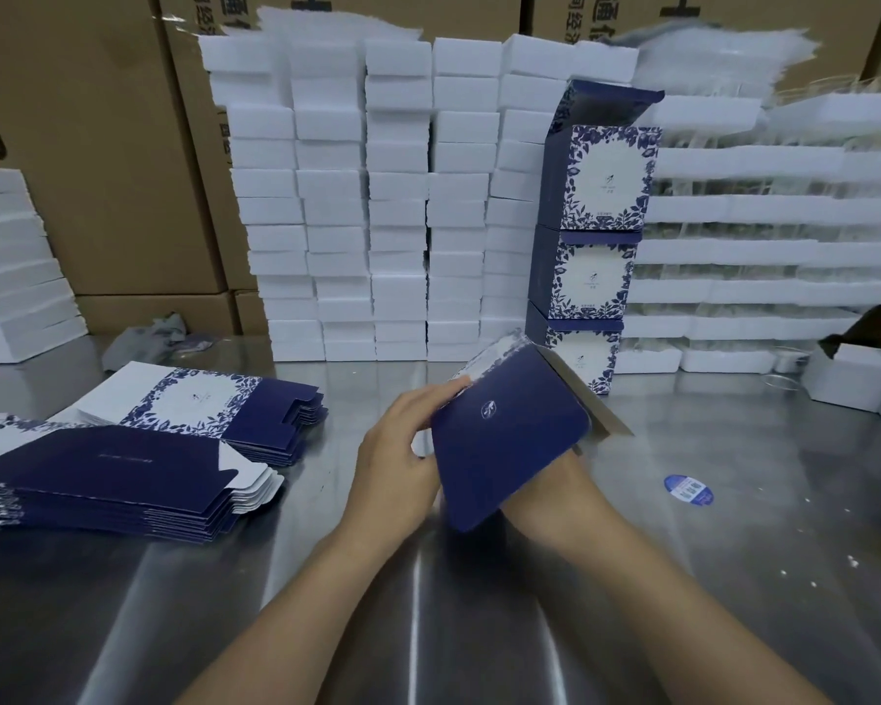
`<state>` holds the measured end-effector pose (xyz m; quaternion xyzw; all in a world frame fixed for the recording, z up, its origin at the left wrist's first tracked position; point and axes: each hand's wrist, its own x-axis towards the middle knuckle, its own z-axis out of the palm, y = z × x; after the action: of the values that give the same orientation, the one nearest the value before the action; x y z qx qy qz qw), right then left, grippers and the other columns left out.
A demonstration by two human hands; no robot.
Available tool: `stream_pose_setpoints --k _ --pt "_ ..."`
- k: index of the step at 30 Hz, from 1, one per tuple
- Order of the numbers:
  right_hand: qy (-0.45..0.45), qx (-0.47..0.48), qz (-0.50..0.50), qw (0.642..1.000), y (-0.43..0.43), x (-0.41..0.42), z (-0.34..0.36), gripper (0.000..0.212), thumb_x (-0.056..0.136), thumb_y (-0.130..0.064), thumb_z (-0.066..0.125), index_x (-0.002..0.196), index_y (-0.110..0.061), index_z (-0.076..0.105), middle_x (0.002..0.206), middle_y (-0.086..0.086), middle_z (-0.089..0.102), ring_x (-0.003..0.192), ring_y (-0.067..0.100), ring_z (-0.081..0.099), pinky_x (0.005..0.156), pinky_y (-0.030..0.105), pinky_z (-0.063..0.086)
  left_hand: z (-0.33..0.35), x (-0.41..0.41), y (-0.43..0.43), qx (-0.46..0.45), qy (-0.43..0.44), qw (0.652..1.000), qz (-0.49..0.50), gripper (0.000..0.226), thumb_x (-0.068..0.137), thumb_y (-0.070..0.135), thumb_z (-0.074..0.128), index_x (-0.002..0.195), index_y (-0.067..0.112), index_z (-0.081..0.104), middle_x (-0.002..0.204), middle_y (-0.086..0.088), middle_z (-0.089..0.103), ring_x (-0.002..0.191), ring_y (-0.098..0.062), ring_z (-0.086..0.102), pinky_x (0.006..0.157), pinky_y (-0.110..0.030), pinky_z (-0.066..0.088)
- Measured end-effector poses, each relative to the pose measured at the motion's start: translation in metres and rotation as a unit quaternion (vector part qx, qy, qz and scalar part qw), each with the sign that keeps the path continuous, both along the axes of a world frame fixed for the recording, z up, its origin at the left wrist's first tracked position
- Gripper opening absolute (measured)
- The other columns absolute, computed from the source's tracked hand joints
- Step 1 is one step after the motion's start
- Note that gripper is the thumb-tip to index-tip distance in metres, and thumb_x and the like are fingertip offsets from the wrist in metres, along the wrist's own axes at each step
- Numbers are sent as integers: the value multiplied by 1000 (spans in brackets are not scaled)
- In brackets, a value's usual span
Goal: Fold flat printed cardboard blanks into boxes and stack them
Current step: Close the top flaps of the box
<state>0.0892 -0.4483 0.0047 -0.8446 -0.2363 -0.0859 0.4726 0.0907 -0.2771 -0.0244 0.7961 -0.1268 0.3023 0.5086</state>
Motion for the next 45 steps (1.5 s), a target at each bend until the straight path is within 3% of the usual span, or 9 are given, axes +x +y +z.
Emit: stream_pose_setpoints --k 4,8,15,23,30,34,37,41,45 --pt "-125 -59 -19 990 9 -3 4 15 87 -17 60 97 -13 71 100 0 67 99 18 63 81 44 55 1 -1 -11 -134 21 991 -20 57 82 34 72 139 27 69 132 9 71 119 -9 69 98 -28 58" --pt "-286 -46 -71 954 23 -11 -8 22 88 -16 68 108 -16 76 129 0 60 127 21 51 106 37 43 -3 4 -10 -212 19 977 25 41 93 4 74 130 22 75 114 7 79 99 -8 75 79 -18 58" --pt "-111 45 -25 992 55 -18 -37 38 99 -55 47 67 -36 53 64 -13 57 65 12 55 62 38 45 -4 5 -11 -484 80 871 16 14 94 11 80 86 19 71 94 -16 77 89 -35 78 84 -51 63" --pt "183 288 -44 939 45 9 -36 78 85 -82 58 71 -7 71 57 5 63 44 15 55 40 18 37 -5 -3 -24 -440 86 894 1 25 97 35 77 92 35 52 110 -17 79 101 -26 79 63 -19 59" --pt "212 379 21 900 57 -4 -24 50 92 -60 58 62 -20 50 44 -13 51 31 -1 43 36 8 30 -21 16 -49 -295 150 943 -21 14 110 58 41 100 51 48 96 21 54 88 3 55 97 -31 36" --pt "226 389 -37 892 45 9 -34 52 110 -28 46 67 -6 64 60 12 58 41 12 47 40 19 35 -18 5 -33 -374 148 915 21 37 99 65 58 116 34 70 115 -4 77 106 -17 74 84 -28 55" --pt "232 386 -46 892 48 6 -35 50 110 -26 44 67 -8 63 54 6 57 39 10 47 39 19 33 -17 3 -40 -418 223 881 13 63 97 68 58 114 10 74 104 -13 80 76 -14 73 56 -24 58" --pt "240 398 -48 884 53 1 -30 47 102 -38 53 60 -17 57 50 1 50 33 1 41 38 14 32 -24 14 -50 -361 253 898 -13 34 108 60 43 101 33 63 102 -14 66 99 -32 71 64 -13 46" --pt "255 402 -52 878 51 2 -30 50 107 -32 49 63 -11 62 52 5 57 38 11 48 38 18 38 -20 9 -45 -365 271 890 -23 62 109 57 39 90 9 74 74 -3 76 57 -10 69 47 -19 50"
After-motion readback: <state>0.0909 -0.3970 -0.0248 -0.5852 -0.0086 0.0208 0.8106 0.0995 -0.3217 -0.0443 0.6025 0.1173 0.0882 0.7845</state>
